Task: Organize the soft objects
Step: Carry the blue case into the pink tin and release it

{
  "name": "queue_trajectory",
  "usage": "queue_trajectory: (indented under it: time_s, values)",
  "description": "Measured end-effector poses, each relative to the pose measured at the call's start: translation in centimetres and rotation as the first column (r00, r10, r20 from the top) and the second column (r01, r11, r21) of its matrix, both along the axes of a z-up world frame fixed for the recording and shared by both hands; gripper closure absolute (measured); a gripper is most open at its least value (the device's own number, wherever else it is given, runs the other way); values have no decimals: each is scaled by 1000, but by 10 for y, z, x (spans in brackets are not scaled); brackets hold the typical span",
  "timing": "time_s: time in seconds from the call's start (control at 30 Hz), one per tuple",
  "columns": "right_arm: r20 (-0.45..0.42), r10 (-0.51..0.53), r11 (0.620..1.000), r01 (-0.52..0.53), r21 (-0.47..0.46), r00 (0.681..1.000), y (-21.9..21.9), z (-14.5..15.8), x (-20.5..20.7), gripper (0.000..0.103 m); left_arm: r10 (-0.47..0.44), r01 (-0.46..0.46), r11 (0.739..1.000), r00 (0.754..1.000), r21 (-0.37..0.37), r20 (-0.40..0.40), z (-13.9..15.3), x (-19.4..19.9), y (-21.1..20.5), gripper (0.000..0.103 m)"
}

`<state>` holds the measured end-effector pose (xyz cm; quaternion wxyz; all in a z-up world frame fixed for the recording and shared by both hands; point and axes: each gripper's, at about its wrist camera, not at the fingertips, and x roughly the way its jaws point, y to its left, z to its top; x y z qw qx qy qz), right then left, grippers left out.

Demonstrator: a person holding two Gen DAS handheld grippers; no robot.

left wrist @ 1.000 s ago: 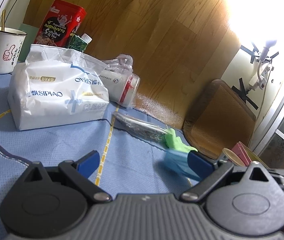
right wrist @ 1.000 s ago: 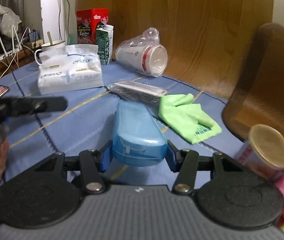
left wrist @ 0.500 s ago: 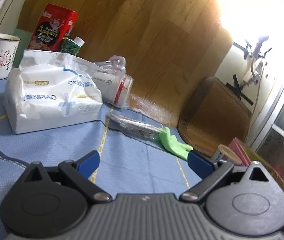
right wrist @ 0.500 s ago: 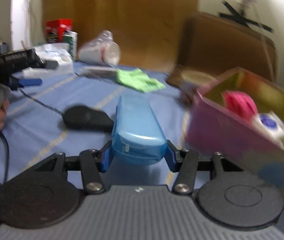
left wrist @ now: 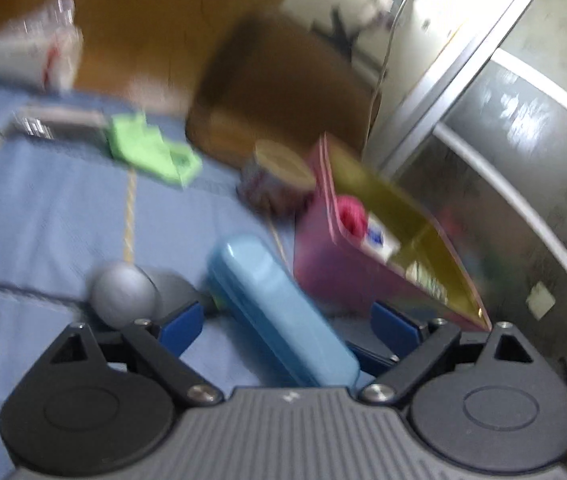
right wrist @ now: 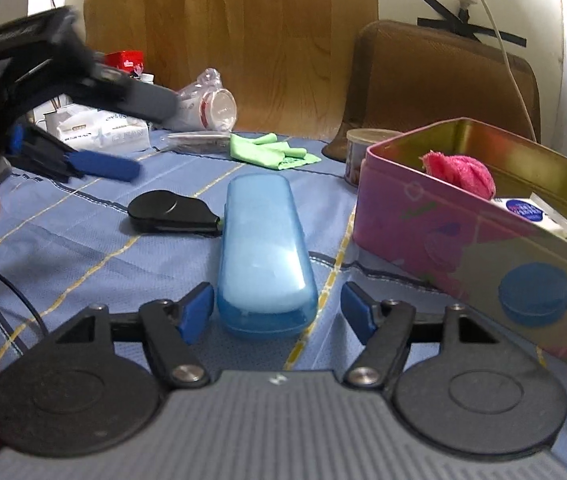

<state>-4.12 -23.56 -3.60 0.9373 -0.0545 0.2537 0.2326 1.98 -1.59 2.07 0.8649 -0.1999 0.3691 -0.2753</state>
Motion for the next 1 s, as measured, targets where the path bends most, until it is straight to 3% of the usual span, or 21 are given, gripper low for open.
queue_trajectory:
  time_s: [0.03, 0.07, 0.1, 0.17, 0.33, 0.43, 0.53, 0.67, 0.83, 0.93, 1.0]
  values:
    - [-13, 9, 1000, -9, 15, 1000, -1, -2, 2, 43, -4, 4, 1000, 999, 5, -32, -7, 5, -6, 11]
    - [-33, 15, 999, -14, 32, 999, -2, -4, 4, 48, -10, 11, 1000, 998, 8, -64, -14, 10, -11, 19]
    - [-35, 12, 998, -10, 57, 999, -4, -6, 3, 48, -30, 30, 1000, 995, -2, -100, -22, 16, -16, 36]
    - [-36, 30, 996, -27, 85, 999, -5, -5, 1, 48, -43, 43, 999, 995, -5, -89, -25, 14, -19, 40]
    - [111, -23, 993, 11, 115, 993, -17, 13, -20, 48, -117, 117, 993, 990, 9, 82, 16, 0, -37, 42]
    - [218, -97, 985, 62, 163, 971, -31, 32, -28, 48, -166, 168, 986, 966, 10, 196, 45, 3, -58, 42]
    - [266, -191, 970, 140, 200, 945, -47, 46, -23, 48, -225, 222, 974, 946, 42, 232, 57, 25, -92, 41]
    - [224, -312, 943, 271, 196, 923, -70, 52, 7, 48, -277, 269, 961, 945, 67, 175, 48, 66, -140, 37]
    - [38, -369, 900, 347, 263, 928, -108, 45, 55, 48, -268, 257, 960, 958, 107, 100, 29, 97, -174, 31]
    - [-15, -375, 895, 366, 254, 927, -110, 39, 79, 48, -258, 240, 960, 958, 145, 121, 22, 101, -178, 29]
    - [-11, -381, 900, 374, 222, 924, -102, 36, 91, 47, -238, 203, 958, 957, 200, 165, 23, 94, -179, 15]
